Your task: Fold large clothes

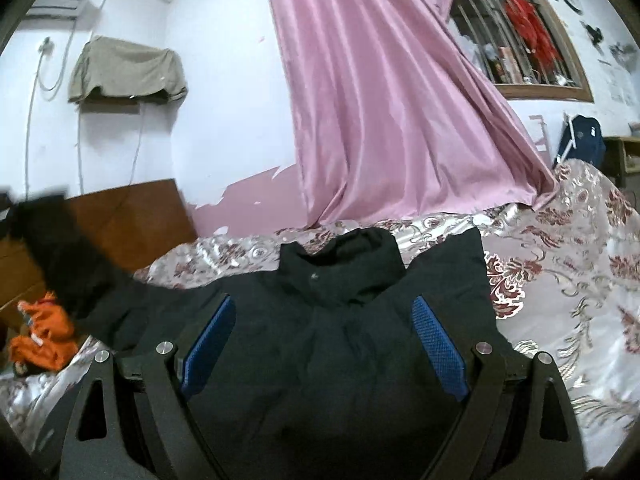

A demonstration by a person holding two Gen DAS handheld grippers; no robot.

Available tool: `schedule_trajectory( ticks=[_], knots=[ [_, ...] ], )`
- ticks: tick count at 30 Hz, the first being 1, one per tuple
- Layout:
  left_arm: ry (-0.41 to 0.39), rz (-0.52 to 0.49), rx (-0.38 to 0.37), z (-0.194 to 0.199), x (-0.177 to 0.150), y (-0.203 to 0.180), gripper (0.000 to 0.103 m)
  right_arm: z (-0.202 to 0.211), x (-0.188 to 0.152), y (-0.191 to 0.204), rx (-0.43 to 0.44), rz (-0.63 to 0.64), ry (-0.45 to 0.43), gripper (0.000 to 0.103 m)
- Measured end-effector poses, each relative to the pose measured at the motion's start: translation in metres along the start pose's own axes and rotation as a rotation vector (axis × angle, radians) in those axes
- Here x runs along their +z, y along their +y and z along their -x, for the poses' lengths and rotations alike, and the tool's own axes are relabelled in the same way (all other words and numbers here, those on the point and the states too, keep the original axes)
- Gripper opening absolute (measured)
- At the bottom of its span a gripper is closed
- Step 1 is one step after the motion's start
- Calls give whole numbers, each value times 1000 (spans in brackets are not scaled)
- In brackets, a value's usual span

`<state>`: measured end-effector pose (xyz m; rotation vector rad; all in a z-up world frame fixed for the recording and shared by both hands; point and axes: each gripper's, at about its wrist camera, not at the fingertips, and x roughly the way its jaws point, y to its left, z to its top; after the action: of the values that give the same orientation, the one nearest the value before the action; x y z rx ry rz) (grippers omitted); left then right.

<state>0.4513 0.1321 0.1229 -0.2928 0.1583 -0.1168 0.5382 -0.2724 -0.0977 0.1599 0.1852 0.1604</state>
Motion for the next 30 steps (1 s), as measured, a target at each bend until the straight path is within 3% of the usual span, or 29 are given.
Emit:
schedule_trajectory(
  ticks=[5,10,18,22,25,26,27,28,29,30],
  knots=[
    [119,-129,-222,-30,-33,-87,7,29,11,-13,-15,36,35,87],
    [294,-141,-373,-63,-94,-136,7,48,13,-39,-61,35,91,86],
    [678,-148,-405,-96,-234,-156,7,54,-10,-86,-92,-86,209,87],
    [768,-143,-401,-97,-268,-144,13,51,-23,-102,-65,-166,238,87],
    [828,-117,-448,-92,-276,-139,30,44,-31,-108,-38,-211,266,87],
    [839,-116,-465,-86,-277,-137,42,41,-33,-108,-31,-219,275,87],
    [840,-115,-480,-82,-277,-134,64,39,-36,-107,-19,-226,283,87],
    [828,-111,-490,-76,-275,-131,75,37,-38,-107,-8,-231,287,87],
    [804,-104,-493,-71,-271,-129,86,35,-39,-106,17,-244,295,87],
    [769,-99,-508,-61,-268,-125,87,34,-41,-105,40,-257,301,87]
  ],
)
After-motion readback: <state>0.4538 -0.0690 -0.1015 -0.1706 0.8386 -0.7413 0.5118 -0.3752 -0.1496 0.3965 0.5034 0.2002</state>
